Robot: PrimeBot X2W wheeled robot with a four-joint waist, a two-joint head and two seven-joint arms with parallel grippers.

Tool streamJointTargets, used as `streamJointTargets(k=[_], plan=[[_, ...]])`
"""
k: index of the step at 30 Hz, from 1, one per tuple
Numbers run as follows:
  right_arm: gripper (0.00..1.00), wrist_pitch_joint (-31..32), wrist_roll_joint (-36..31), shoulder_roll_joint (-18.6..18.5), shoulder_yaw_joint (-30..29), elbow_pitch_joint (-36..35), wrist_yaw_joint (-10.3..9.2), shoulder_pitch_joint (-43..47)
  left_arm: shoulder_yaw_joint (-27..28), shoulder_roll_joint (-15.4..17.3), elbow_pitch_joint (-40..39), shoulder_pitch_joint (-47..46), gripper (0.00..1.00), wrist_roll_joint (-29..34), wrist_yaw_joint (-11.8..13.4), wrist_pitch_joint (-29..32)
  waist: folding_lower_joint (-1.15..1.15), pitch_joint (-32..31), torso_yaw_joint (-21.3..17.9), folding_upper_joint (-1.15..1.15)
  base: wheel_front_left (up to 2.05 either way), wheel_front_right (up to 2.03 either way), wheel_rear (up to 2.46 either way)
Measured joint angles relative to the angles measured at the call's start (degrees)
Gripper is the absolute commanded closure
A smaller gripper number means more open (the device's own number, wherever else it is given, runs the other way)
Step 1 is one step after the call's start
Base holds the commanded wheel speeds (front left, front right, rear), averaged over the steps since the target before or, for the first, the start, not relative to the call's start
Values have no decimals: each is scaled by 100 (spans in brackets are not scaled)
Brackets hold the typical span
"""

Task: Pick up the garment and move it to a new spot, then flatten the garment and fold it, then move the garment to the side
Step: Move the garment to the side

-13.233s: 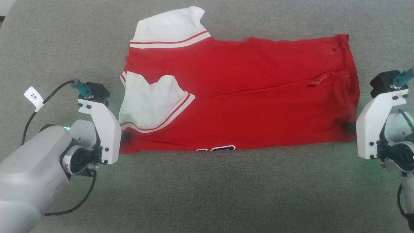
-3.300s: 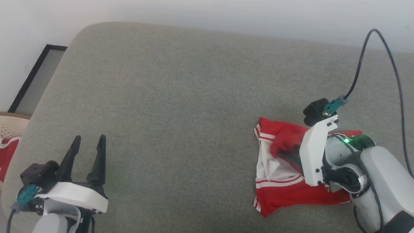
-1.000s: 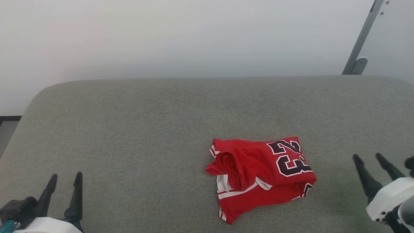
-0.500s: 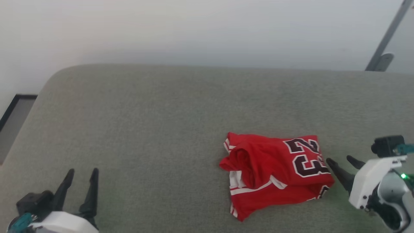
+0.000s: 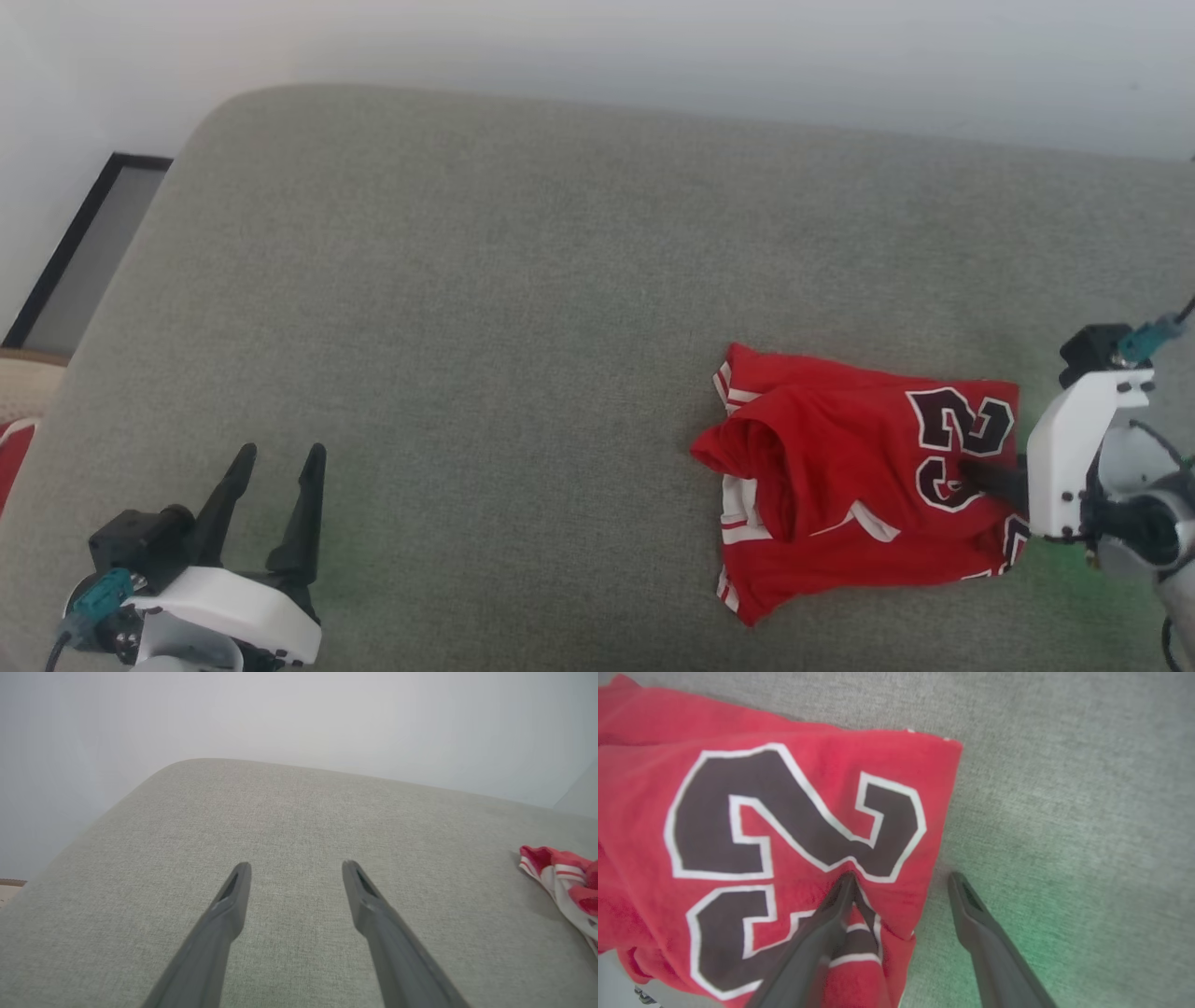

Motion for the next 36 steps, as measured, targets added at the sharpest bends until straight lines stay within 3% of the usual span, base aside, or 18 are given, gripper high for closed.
streamJointTargets(k=[6,7,8,20,36], plan=[[0,695,-57,68,-158,203,1,-255,-26,-76,27,-126,0,-33,0,0,0,233,155,0,0,0,0],[63,787,-58,77,-188,208,1,-281,-34,-88,31,-136,0,-33,0,0,0,259,171,0,0,0,0],[100,826,-60,85,-211,190,0,-298,-38,-107,37,-138,0,-33,0,0,0,284,184,0,0,0,0],[100,717,-343,163,-588,-164,10,-341,-31,-123,46,-286,0,-33,0,0,0,403,17,0,0,0,0],[100,66,-1351,-598,-1334,31,2,-1007,-341,-27,-29,-800,0,-26,0,0,0,532,-632,0,0,0,0]])
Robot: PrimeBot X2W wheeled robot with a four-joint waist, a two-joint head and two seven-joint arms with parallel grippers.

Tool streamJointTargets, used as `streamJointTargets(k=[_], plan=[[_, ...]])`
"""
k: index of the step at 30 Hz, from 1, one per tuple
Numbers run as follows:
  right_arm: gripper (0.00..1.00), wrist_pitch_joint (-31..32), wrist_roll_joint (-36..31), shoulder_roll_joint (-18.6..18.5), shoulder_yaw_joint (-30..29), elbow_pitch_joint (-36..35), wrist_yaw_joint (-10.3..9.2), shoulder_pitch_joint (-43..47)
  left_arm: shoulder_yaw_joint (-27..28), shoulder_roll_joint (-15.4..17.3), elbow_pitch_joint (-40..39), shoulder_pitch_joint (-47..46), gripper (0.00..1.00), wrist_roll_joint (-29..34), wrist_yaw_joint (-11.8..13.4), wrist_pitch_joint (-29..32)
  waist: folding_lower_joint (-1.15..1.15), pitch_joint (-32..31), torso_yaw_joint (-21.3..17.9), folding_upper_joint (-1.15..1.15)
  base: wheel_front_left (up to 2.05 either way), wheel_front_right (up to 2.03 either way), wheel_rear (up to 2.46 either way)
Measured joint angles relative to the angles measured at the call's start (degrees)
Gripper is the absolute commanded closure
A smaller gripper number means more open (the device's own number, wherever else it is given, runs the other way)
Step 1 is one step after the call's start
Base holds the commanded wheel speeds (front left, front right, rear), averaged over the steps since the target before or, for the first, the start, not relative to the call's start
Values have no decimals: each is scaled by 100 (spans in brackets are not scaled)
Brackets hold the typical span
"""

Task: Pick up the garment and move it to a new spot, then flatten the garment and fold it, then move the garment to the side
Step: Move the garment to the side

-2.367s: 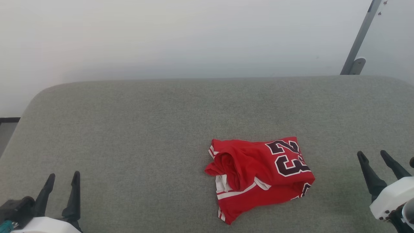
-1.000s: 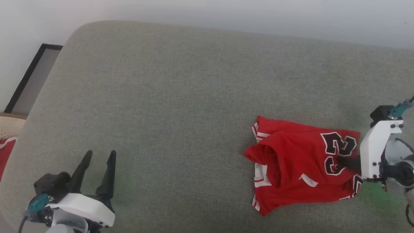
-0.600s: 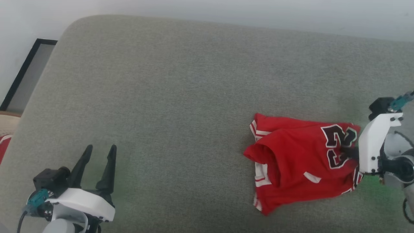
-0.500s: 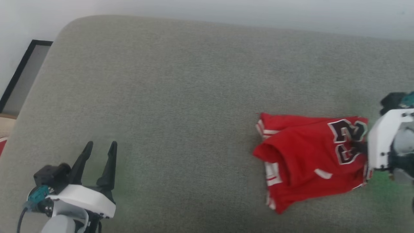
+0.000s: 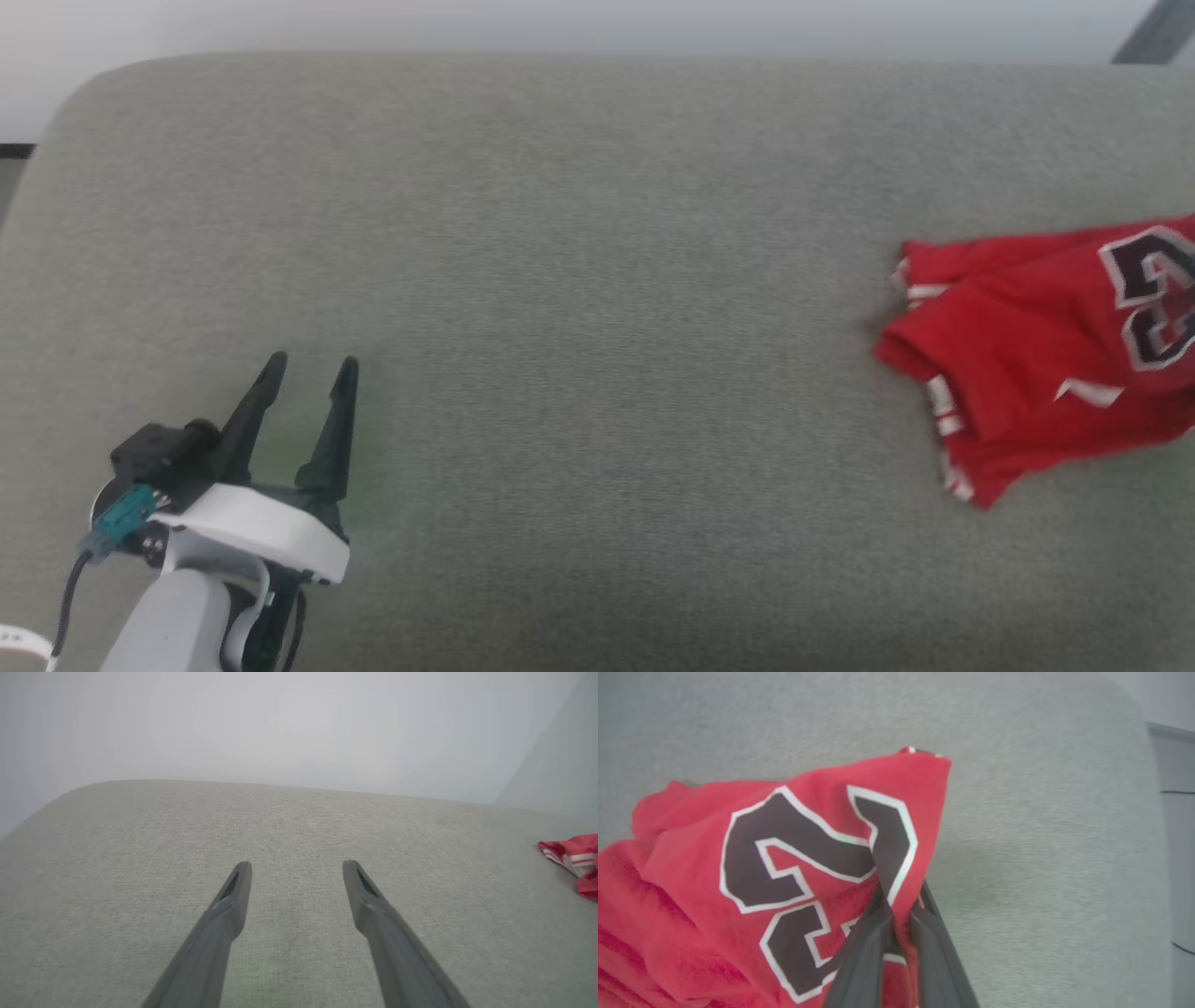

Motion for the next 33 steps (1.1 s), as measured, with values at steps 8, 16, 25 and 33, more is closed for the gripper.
streamJointTargets(k=[8,16,25,33], plan=[[100,-678,-414,-271,13,438,0,-650,-230,36,-18,-363,0,3,0,0,0,221,-450,0,0,0,0],[100,-1600,-1029,-506,-105,1251,0,-1423,-546,174,-60,-892,0,20,0,0,0,613,-887,0,0,0,0],[100,-2323,-1633,-449,-175,1927,0,-2025,-873,354,-96,-1362,0,18,0,0,0,1076,-1257,0,0,0,0],[100,-2713,-1906,-330,-236,2459,0,-2358,-1104,455,-84,-1703,0,-4,0,0,0,1485,-1410,0,0,0,0]])
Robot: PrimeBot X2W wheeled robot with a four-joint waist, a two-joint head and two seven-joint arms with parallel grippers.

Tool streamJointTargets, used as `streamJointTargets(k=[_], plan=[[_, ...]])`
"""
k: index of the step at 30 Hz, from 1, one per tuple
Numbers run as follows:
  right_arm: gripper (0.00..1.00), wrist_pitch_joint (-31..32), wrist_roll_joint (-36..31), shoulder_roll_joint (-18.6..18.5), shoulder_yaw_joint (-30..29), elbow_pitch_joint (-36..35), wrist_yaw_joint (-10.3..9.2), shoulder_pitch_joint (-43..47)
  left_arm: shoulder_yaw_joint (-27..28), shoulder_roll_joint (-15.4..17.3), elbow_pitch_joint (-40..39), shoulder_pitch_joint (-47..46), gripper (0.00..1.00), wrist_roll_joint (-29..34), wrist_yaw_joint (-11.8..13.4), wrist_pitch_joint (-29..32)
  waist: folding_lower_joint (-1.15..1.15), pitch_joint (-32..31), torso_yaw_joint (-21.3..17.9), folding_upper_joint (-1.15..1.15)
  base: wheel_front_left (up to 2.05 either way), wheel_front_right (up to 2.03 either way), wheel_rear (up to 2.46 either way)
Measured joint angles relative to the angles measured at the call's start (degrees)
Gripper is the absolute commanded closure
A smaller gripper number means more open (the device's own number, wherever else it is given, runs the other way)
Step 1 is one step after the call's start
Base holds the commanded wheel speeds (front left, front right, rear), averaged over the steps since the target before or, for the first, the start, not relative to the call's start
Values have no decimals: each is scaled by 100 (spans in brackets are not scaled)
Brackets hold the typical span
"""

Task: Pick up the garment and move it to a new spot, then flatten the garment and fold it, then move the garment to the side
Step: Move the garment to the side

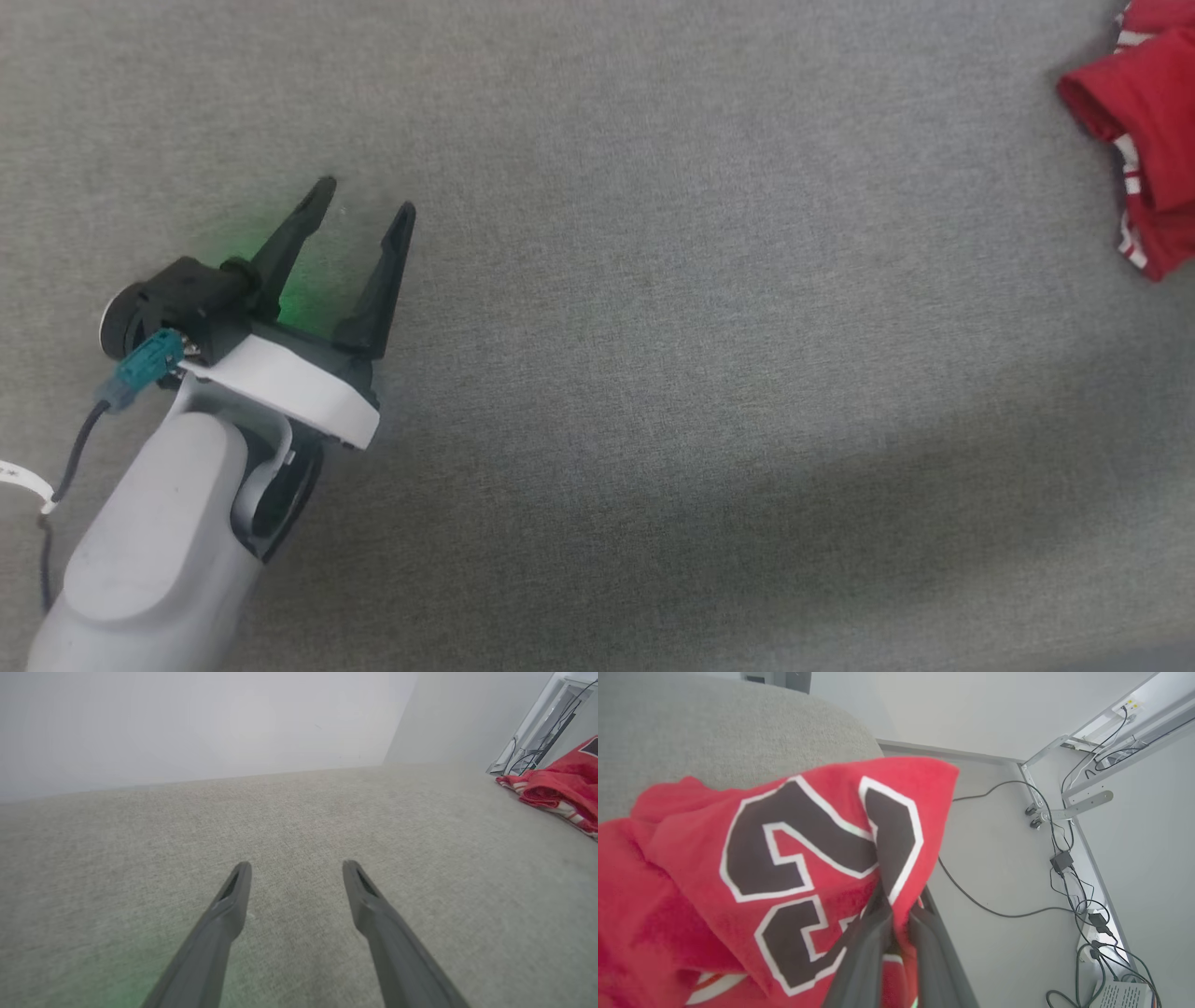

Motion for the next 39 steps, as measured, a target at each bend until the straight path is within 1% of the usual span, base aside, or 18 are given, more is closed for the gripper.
streamJointTargets(k=[6,12,13,14,15,16,17,23,26,30,35,39], plan=[[100,-205,-252,148,4,469,0,-226,-130,87,-41,-191,0,-4,-7,0,0,268,-16,0,0,0,0],[100,-385,-389,282,-36,816,-1,-426,-189,113,-77,-297,0,-32,-8,-8,0,388,18,0,0,0,0],[97,-404,-416,293,-47,865,0,-458,-193,116,-77,-305,0,-43,-8,-8,0,394,21,0,0,0,0],[83,-434,-450,300,-59,901,0,-479,-196,122,-76,-308,0,-47,-8,-9,0,396,23,0,0,0,0],[53,-448,-470,302,-77,939,0,-509,-194,124,-71,-311,0,-55,-8,-9,0,395,24,0,0,0,0],[13,-454,-499,305,-86,993,0,-554,-192,125,-63,-313,0,-60,-8,-9,0,389,24,0,0,0,0],[0,-457,-532,310,-87,1023,0,-594,-189,126,-53,-313,0,-64,-9,-9,0,377,23,0,0,0,0],[0,-498,-590,344,-49,1199,0,-703,-104,146,-4,-259,0,-140,-22,-8,0,231,18,0,0,0,0],[0,-595,-571,333,-62,1237,0,-766,-5,196,33,-159,0,-147,-20,-7,0,122,15,0,0,0,0],[0,-719,-511,411,11,1254,0,-809,120,191,45,-1,0,-147,-15,-4,0,-56,32,0,0,0,0],[0,-902,-258,537,111,1263,0,-801,310,157,51,208,0,-147,-15,-1,0,-346,96,0,0,0,0],[0,-1022,-43,661,305,1236,0,-724,449,112,74,417,0,-162,-15,0,0,-605,189,0,0,0,0]])
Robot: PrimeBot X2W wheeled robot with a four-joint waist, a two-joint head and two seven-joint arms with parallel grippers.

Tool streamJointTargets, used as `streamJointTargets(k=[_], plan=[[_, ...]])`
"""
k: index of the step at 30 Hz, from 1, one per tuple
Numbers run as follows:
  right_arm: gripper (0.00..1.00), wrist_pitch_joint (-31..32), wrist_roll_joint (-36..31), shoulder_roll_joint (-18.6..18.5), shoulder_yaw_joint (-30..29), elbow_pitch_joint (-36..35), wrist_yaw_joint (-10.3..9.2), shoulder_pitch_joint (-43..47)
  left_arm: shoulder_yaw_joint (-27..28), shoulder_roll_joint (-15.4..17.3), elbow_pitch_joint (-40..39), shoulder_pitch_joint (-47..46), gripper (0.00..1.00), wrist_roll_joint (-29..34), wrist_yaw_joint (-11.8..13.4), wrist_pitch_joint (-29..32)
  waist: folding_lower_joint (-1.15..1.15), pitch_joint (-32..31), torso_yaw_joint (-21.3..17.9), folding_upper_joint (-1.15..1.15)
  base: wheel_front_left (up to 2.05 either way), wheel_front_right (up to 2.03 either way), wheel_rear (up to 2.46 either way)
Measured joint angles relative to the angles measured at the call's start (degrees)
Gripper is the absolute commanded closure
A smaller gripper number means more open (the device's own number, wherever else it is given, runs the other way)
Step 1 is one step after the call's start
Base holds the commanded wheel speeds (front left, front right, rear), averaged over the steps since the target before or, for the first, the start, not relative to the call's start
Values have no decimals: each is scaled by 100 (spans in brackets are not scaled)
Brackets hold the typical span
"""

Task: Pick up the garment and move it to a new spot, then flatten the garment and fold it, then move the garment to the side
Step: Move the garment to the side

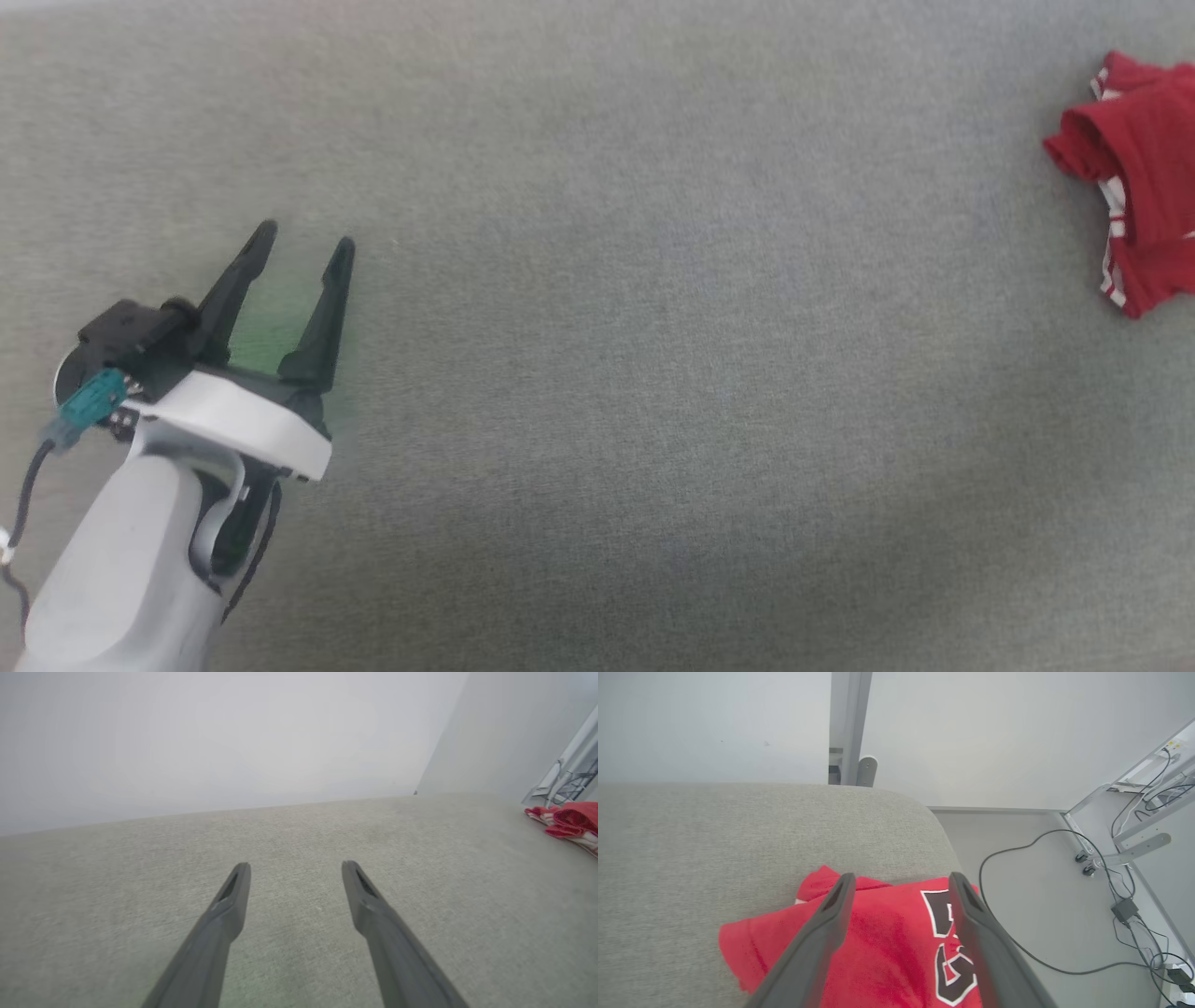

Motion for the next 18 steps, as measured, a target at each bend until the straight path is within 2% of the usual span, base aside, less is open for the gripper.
streamJointTargets(k=[9,18], plan=[[0,-474,677,293,549,-334,0,577,504,-169,172,544,0,-192,1,0,0,-671,303,0,0,0,0],[0,-940,1405,558,1070,-882,0,1537,1088,-294,413,1186,0,-258,1,0,0,-1411,585,0,0,0,0]])
